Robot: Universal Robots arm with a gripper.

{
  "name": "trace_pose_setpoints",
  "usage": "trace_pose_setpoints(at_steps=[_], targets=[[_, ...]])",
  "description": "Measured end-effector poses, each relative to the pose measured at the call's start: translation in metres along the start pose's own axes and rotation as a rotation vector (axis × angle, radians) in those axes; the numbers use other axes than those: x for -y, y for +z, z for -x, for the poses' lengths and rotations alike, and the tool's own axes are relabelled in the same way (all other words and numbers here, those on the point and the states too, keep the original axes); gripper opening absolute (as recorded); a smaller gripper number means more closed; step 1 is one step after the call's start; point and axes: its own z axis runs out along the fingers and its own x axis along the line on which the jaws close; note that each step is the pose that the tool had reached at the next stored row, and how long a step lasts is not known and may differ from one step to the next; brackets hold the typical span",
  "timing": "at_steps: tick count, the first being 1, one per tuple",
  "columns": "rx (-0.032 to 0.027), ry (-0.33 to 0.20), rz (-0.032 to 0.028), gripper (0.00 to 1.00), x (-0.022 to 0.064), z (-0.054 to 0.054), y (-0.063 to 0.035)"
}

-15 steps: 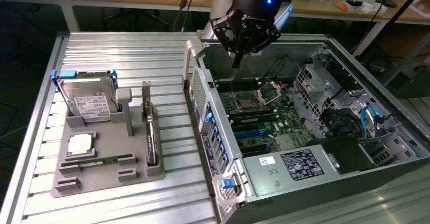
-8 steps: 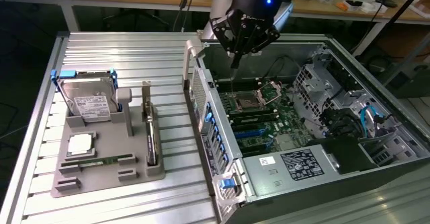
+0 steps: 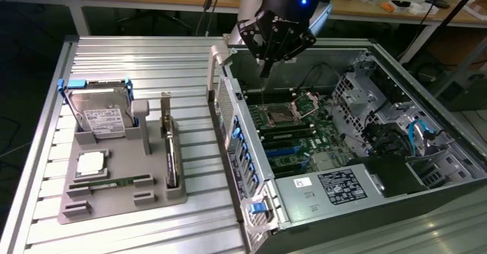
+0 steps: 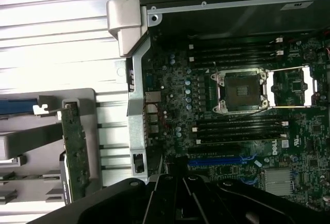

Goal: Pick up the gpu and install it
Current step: 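Reach for the gpu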

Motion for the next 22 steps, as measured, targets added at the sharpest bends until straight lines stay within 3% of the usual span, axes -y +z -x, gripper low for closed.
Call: trace_pose_setpoints(at_steps=[22], targets=[[-0.0219, 0.001, -0.0018, 0.11, 0.0001, -0.0012, 0.0001]])
